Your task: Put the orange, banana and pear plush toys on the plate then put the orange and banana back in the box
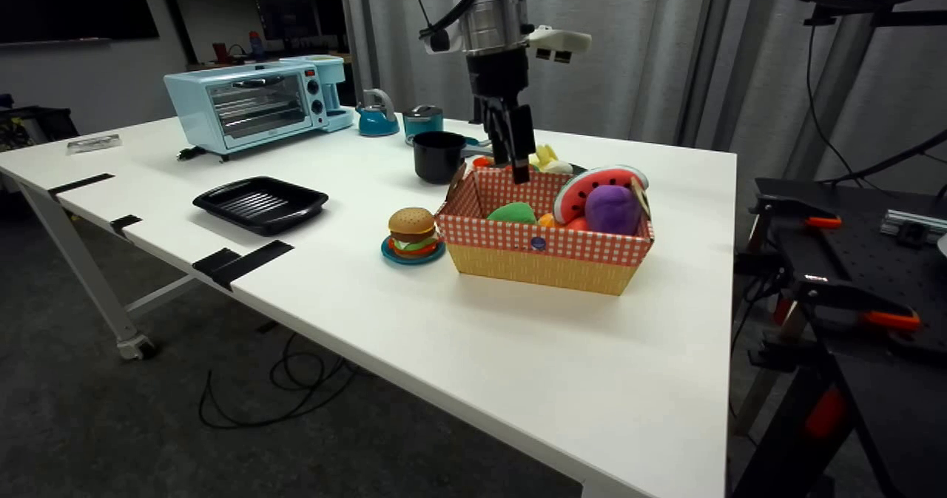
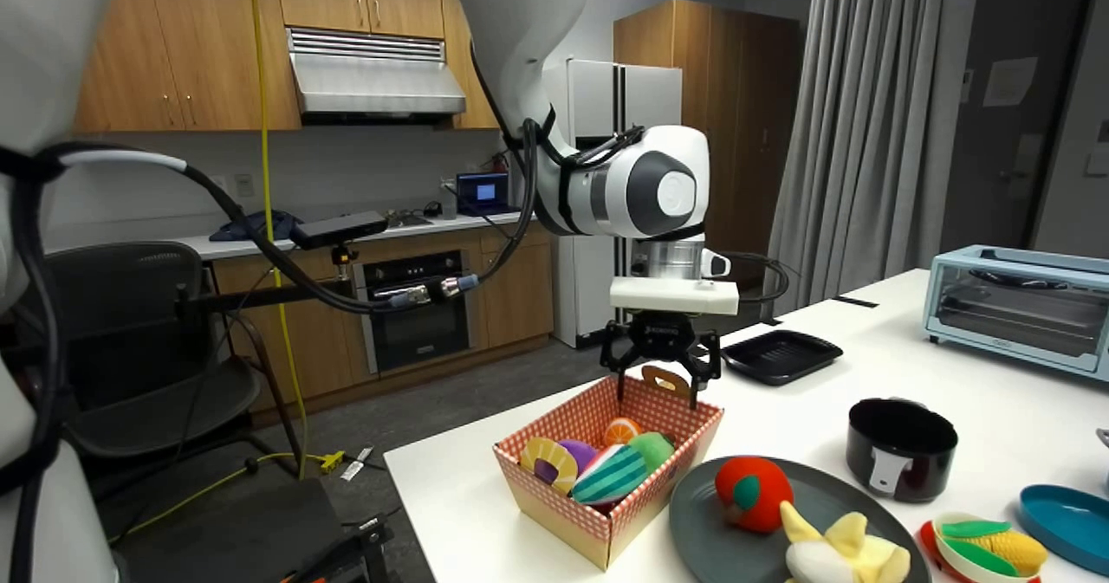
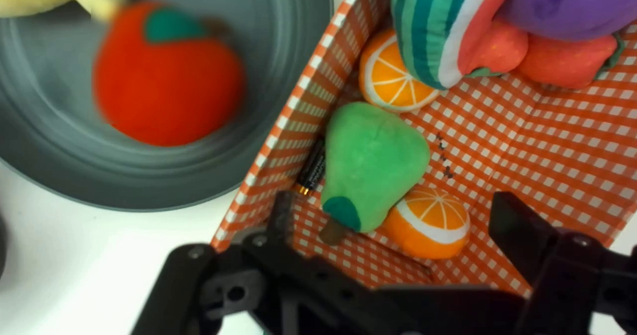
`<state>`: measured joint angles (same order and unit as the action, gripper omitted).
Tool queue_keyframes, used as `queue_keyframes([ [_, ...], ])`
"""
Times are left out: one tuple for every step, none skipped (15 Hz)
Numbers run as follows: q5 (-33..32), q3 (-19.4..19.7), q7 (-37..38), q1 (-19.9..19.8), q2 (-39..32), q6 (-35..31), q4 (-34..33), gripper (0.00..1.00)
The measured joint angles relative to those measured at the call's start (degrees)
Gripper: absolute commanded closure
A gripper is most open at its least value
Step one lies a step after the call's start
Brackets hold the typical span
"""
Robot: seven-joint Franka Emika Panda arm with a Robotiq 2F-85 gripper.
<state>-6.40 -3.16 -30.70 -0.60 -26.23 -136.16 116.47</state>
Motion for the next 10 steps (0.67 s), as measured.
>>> queue_keyframes([
  [-0.15,-0.11,-0.22,0.0,-0.84,0.01,-0.76,0.0],
  [-0.24,-0.18,-0.41,0.0,-1.7,0.01,-1.48,0.0],
  [-0.28,-0.21,-0.54,0.0,-2.58,0.01,-2.13,0.0],
  [-0.33,-0.21,-0.59,0.0,-3.43,0.01,-2.71,0.0],
  [-0.38,-0.21,-0.59,0.0,-4.28,0.01,-3.21,0.0],
  [-0.4,-0.21,-0.59,0.0,-5.11,0.01,-3.68,0.0],
  [-0.42,-0.21,-0.59,0.0,-5.93,0.01,-4.09,0.0],
  [-0.43,-0.22,-0.59,0.0,-6.77,0.01,-4.5,0.0],
  [-0.43,-0.22,-0.59,0.0,-7.57,0.01,-4.88,0.0],
  [-0.44,-0.22,-0.59,0.0,-8.41,0.01,-5.26,0.0],
])
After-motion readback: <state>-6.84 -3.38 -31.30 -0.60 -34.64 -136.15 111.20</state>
